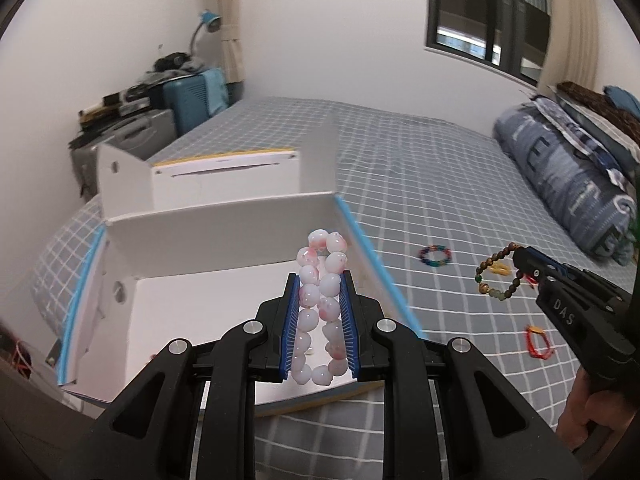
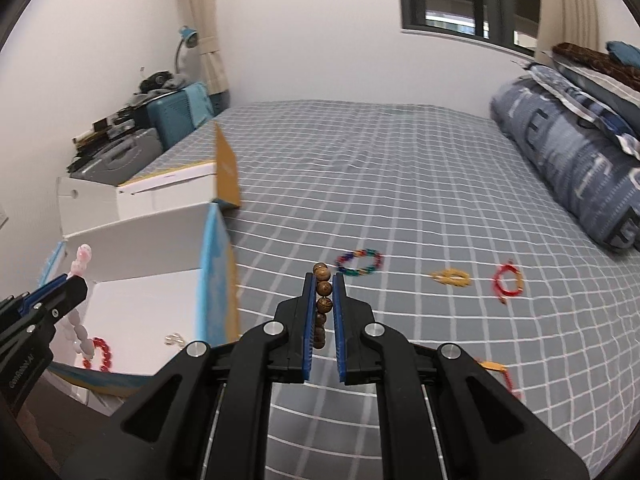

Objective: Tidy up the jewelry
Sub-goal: 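Lift and carry both bracelets with both tools over the white box, then open left tool to drop the pink-white bracelet while right tool drops the wooden bracelet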

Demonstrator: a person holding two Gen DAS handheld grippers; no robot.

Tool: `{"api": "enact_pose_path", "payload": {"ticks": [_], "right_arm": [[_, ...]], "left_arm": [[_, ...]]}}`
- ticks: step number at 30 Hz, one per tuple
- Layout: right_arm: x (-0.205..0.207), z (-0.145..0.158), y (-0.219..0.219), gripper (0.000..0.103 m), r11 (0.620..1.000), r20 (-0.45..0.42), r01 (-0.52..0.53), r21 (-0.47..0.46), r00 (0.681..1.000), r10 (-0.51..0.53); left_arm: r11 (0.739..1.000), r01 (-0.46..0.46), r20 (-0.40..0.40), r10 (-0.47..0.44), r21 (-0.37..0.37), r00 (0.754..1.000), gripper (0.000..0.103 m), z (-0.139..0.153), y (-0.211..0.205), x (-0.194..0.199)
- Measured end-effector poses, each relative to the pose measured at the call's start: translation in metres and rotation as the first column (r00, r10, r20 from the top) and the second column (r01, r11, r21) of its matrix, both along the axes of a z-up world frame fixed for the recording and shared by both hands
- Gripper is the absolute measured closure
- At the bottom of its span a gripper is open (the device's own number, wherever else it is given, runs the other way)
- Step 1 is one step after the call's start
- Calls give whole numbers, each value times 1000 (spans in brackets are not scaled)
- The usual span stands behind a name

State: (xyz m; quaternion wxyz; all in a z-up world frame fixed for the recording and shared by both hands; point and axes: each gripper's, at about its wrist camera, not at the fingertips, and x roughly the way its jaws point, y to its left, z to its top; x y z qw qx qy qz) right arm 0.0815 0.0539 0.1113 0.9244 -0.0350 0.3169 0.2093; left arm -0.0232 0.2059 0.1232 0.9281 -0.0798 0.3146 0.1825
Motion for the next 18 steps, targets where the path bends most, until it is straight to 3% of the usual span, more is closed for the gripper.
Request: {"api": "enact_pose_path", "payload": {"ticks": [18], "right_arm": [[-20,-9,110,95,979,8,-199,36,980,199]], "left_arm": [[984,-177,-56,177,-2,983,83,-22,91,-35]]}}
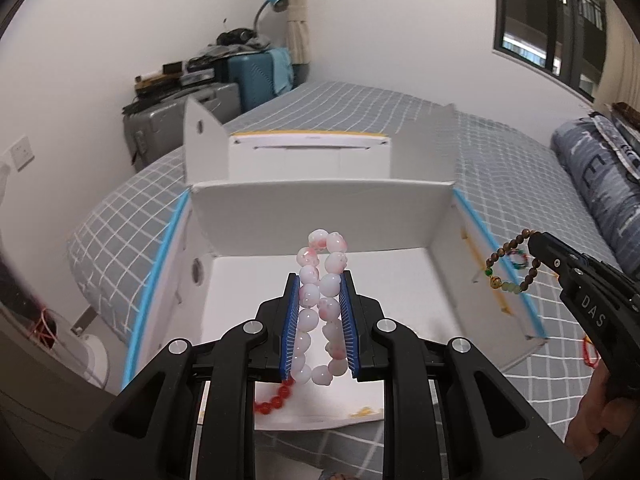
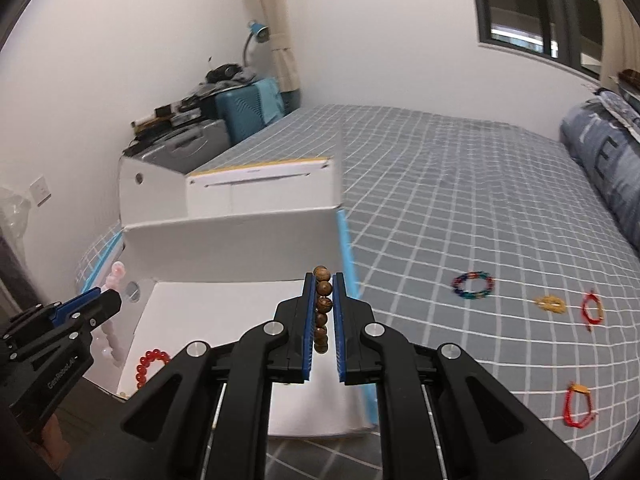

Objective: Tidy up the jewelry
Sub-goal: 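Open left tool to drop the pink-white bracelet while right tool drops the wooden bracelet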

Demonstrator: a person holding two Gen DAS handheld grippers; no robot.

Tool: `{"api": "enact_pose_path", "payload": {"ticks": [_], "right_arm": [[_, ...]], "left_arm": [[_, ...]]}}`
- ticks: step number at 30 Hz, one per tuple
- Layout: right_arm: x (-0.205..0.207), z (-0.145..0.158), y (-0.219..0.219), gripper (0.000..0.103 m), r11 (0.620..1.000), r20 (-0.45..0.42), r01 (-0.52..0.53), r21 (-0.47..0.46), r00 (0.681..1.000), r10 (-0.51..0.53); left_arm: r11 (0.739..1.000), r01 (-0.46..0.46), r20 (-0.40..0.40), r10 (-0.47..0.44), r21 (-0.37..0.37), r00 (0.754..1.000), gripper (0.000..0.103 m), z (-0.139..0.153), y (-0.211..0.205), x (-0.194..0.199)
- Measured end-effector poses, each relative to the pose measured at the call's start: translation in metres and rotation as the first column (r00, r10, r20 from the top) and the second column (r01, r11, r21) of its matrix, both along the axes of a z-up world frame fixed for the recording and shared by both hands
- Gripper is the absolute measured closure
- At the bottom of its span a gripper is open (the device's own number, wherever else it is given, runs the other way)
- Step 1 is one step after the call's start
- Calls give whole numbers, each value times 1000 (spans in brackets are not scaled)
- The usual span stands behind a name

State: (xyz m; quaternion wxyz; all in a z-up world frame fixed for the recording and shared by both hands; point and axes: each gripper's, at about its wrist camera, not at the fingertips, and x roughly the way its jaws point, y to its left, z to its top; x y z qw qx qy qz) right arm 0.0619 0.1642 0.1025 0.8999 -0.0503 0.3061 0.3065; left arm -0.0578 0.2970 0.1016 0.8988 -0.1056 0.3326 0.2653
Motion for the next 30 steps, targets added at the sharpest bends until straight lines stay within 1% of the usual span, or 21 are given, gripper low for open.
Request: {"api": "enact_pose_path", "payload": {"ticks": [5,8,13,15,19,25,30], "right_arm": [[-2,-19,30,95,997,-30,-40,-65,999,38],[-3,-32,43,95,993,-50,-53,-102,998,48],[-4,-51,60,95,985,-92,-65,-162,994,51],[-3,-57,62,95,982,-108,-63,-179,993,44],[2,-65,64,95,977,-143,-56,-205,989,27],[10,-71,67,95,970,-191,-57,-236,981,12],[17,-74,73,95,963,-229,-60,-263,973,-2]], "left_arm": [[1000,-23,-27,23,-20,999,83,-15,21,-4],[998,-31,-51,29,-46,998,83,-26,32,-2],[997,-39,-100,33,-62,994,83,-46,41,4],[996,-41,-114,31,-82,993,83,-53,44,7],[995,-43,-128,31,-89,991,83,-58,45,9],[993,-52,-153,36,-104,988,83,-61,48,14],[988,-73,-183,47,-136,982,83,-65,56,20]]}}
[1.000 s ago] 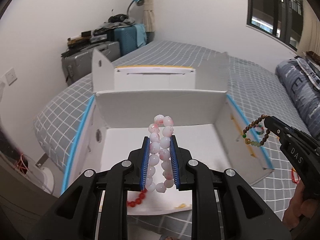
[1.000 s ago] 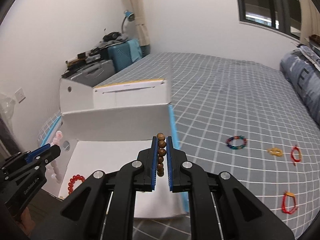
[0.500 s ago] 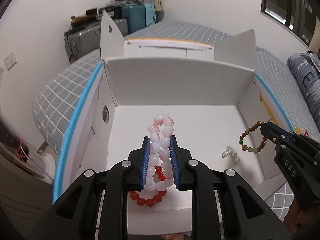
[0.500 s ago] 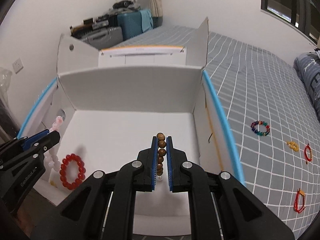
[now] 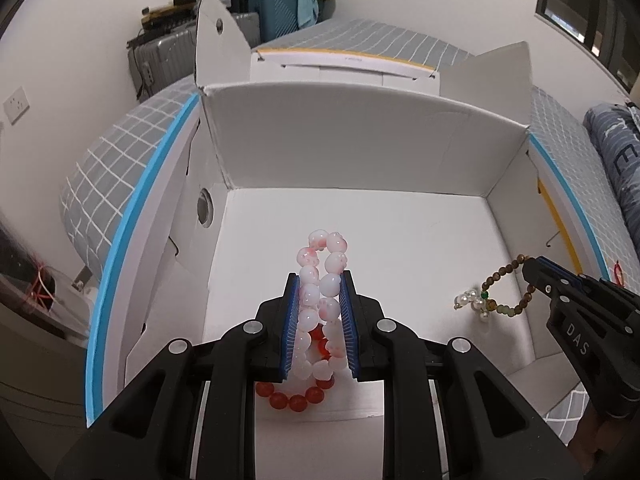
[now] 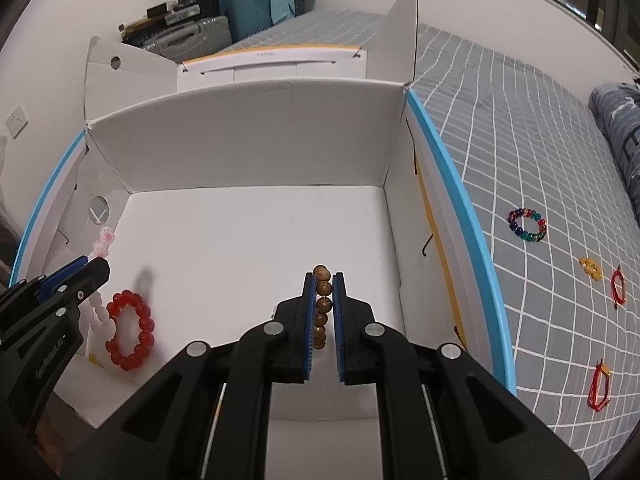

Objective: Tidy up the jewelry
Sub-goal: 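Open left tool to drop the pink-white bracelet while right tool drops the wooden bracelet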

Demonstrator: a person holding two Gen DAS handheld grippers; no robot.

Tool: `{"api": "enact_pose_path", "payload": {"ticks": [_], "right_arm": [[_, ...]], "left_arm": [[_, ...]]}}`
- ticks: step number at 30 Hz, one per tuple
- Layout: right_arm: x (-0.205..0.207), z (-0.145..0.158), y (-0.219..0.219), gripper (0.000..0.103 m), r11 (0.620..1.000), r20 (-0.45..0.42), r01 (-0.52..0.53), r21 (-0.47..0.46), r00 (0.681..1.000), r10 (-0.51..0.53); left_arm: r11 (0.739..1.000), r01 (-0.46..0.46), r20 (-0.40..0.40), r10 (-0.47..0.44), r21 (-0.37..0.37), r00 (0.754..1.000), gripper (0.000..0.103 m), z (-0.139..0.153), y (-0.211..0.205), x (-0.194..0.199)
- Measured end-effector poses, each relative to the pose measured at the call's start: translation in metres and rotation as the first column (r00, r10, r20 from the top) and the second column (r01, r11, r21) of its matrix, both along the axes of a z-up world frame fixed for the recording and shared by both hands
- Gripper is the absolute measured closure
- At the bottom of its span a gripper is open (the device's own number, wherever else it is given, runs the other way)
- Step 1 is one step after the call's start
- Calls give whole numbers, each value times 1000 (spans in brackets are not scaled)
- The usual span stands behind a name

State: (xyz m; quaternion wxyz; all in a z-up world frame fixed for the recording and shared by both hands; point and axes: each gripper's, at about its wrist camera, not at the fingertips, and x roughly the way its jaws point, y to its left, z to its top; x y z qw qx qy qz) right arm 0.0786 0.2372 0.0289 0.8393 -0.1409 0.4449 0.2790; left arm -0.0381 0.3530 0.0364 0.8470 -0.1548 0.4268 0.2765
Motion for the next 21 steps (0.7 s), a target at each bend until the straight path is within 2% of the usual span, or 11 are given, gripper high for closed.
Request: {"api": "enact_pose_path", "payload": {"ticks": [10,11,12,13,14,15,17,18,19,20,21], "right_arm": [[6,-4,10,93,1000,-26,8,-30,1000,-9],[5,-4,9,89,1000,-24,8,-27,1000,-8],[5,-3,8,78,1000,-23,6,-20,1000,-7],[4,0,7,73,1000,-18,3,-4,1000,-3],[3,2,5,60,1000,-15,0,11,1000,0],[2,5,4,55,1000,-11,-1,23,1000,1],[-1,14,0,48,999,11,1,38,1000,-1],[-4,19,-3,40,999,27,2,47,1000,-3],[-6,25,-7,37,998,46,5,57,999,-8],[-8,29,-10,31,998,59,11,62,998,-14],[-9,34,-14,27,998,76,18,65,997,-23]], "left_arm": [[1000,-5,-51,4,-21,999,82,-6,2,11],[1000,-8,-52,7,-20,999,79,-6,1,11],[1000,-10,-49,9,-17,999,79,-5,1,11],[1000,-11,-47,11,-10,999,80,-4,0,10],[1000,-14,-47,14,0,999,76,-3,-1,10],[1000,-17,-41,17,8,999,72,0,-2,9],[1000,-19,-26,19,24,999,55,5,-5,6],[999,-19,-18,19,33,1000,53,8,-6,5],[999,-22,-7,22,47,1000,45,13,-9,3],[998,-26,0,26,54,1000,31,16,-10,2],[998,-31,12,30,60,999,27,20,-11,1]]}}
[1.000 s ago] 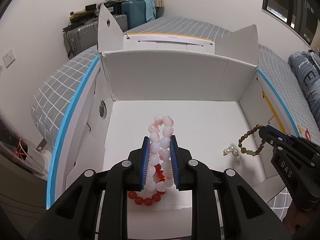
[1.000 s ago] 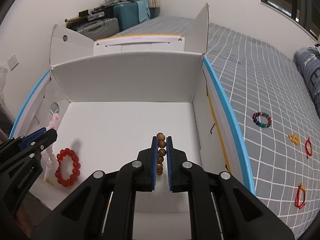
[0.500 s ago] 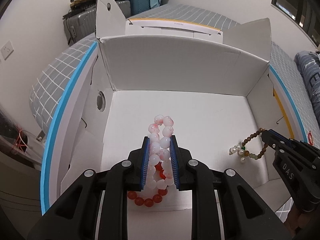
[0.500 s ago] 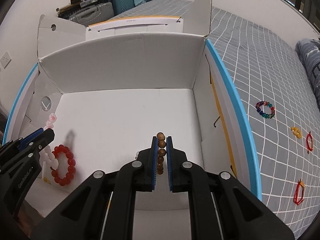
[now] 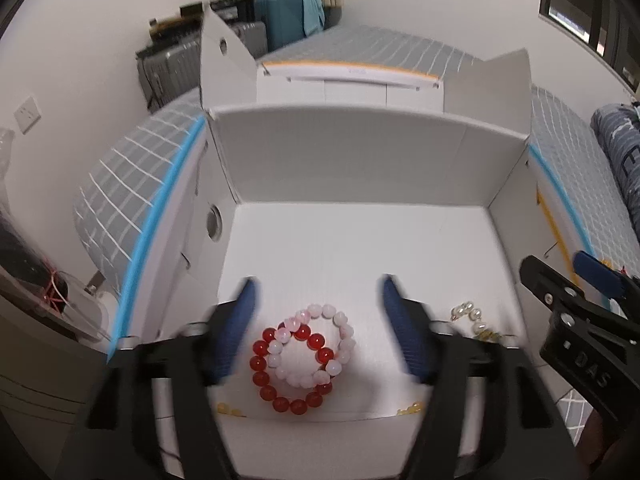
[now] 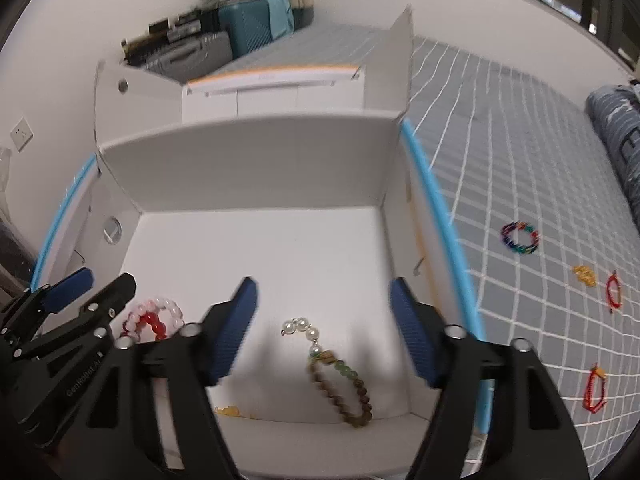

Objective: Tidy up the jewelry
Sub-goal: 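Open left tool to drop the pink-white bracelet while right tool drops the wooden bracelet, then move both open tools back over the bracelets on the bed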

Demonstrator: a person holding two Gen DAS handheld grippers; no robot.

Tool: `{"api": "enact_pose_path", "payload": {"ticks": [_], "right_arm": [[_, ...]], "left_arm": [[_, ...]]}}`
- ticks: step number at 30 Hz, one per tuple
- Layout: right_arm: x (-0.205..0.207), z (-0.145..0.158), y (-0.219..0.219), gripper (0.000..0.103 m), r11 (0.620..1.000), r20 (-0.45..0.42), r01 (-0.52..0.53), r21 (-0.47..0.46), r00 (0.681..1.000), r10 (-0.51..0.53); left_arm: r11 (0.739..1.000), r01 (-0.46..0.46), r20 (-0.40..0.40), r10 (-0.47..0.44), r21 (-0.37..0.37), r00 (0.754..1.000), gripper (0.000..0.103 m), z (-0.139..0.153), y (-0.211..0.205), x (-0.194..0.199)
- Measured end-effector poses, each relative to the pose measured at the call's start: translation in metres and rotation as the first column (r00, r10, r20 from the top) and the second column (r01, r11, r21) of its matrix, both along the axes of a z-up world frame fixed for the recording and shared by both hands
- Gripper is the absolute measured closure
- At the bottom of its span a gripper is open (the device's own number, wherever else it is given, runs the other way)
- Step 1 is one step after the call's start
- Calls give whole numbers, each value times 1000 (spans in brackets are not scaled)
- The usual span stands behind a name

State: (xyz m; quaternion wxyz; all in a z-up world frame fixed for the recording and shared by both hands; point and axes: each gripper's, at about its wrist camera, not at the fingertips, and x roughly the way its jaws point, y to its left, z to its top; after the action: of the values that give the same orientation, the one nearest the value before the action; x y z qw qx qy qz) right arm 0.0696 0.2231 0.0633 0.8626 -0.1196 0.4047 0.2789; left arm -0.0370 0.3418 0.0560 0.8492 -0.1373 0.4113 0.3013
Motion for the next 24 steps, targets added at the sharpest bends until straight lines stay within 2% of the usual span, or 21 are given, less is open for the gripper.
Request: {"api": "enact_pose_path", "payload": {"ticks": [3,5,7,11,19,24], "right_arm": [[-3,13,-14,17,999,55,32,10,998,-32],[-4,20,-27,14,998,83,53,15,995,-54],[-3,26,-41,13,997,104,72,16,992,-73],[3,38,-73,10,992,147,125,11,981,-126],[21,59,-161,8,969,157,246,36,956,-248],[32,60,-213,8,949,150,313,19,938,-313]], "left_arm": [[1000,-3,31,2,8,1000,20,11,-6,-1],[1000,1,59,-2,17,998,9,18,-12,0],[999,11,83,-14,32,996,6,24,-21,0],[998,58,124,-61,28,990,6,36,-42,5],[987,154,96,-157,44,983,6,58,-94,44],[970,240,100,-243,38,965,6,69,-135,77]]}}
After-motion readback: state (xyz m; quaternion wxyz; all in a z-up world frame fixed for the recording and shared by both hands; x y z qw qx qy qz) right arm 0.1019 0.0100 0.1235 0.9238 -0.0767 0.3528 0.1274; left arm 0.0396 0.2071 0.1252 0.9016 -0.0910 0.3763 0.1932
